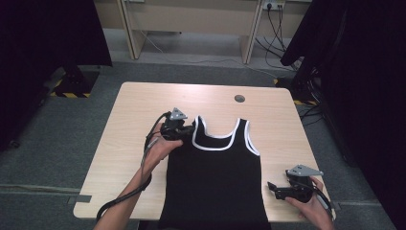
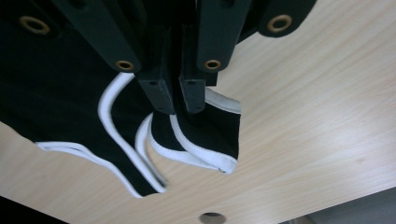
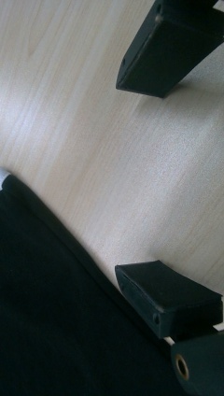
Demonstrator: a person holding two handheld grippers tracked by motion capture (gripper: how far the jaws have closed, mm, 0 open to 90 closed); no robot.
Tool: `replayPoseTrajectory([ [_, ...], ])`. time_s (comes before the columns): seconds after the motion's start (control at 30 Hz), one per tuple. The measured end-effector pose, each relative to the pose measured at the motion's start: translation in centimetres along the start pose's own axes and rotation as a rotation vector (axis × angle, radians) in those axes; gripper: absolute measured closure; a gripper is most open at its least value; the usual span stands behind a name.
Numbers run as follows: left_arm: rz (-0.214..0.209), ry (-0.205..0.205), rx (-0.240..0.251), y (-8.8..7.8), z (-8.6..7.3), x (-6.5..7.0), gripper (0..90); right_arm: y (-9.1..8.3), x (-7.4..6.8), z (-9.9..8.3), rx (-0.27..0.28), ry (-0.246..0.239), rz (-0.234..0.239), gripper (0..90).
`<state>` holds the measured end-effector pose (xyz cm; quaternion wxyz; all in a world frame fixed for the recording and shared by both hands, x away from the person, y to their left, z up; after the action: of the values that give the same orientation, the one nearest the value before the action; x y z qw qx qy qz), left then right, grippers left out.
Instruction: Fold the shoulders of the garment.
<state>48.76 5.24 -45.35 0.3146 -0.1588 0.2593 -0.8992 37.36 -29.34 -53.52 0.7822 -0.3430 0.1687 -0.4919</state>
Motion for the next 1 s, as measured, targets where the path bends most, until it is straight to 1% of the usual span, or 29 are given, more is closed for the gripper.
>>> replayPoseTrajectory([
  [0.07,-0.010,0.024,-0.010,-0.4,-0.6,1.1,83.4,0.0,0.0,0.0,0.000,0.000,0.000,10.9],
  [0.17,-0.033,0.044,-0.026,-0.8,-1.7,2.6,83.0,0.0,0.0,0.0,0.000,0.000,0.000,11.0],
  [0.2,-0.044,0.043,-0.033,-0.9,-2.1,3.0,82.6,0.0,0.0,0.0,0.000,0.000,0.000,11.0],
  [0.27,-0.072,0.026,-0.042,-1.1,-2.6,3.8,80.9,0.0,0.0,0.0,-0.001,0.000,0.000,10.9],
  [0.33,-0.083,0.023,-0.050,-1.4,-2.8,4.4,78.2,0.0,0.0,0.0,-0.001,0.000,0.000,10.9],
  [0.43,-0.102,0.007,-0.039,-1.9,-2.4,5.0,72.5,0.0,0.0,0.0,0.000,0.001,0.000,10.9],
  [0.5,-0.106,0.017,-0.030,-2.3,-2.1,5.4,69.8,0.0,0.0,0.0,0.000,0.001,0.000,10.9],
  [0.57,-0.093,0.030,-0.027,-2.5,-1.7,5.4,69.4,0.0,0.0,0.0,-0.001,0.000,-0.001,10.9],
  [0.6,-0.087,0.030,-0.029,-2.4,-1.6,5.2,69.2,0.0,0.0,0.0,0.000,0.001,-0.001,11.0],
  [0.7,-0.066,0.024,-0.040,-1.5,-1.7,4.6,68.1,0.0,0.0,0.0,-0.001,0.002,-0.001,10.9],
  [0.73,-0.061,0.020,-0.047,-1.1,-1.7,4.4,67.3,0.0,0.0,0.0,-0.001,0.002,-0.001,10.9],
  [0.83,-0.056,-0.009,-0.058,0.5,-1.6,3.6,66.2,0.0,0.0,0.0,-0.001,0.002,-0.001,10.9],
  [1.0,-0.045,-0.053,-0.081,3.5,-1.4,2.3,63.2,0.0,0.0,0.0,-0.001,0.002,-0.001,10.9],
])
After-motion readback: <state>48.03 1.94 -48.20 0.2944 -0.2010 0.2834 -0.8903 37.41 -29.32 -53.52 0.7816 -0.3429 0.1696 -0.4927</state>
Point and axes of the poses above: each handheld gripper's, and its own axes: y roughly forward along the jaws, z roughly out of its top, x roughly to its right, the point moved 8 cm from there along y, roughly forward along the jaws, and after that the axes turned 6 degrees about -z, right-handed, at the moved point
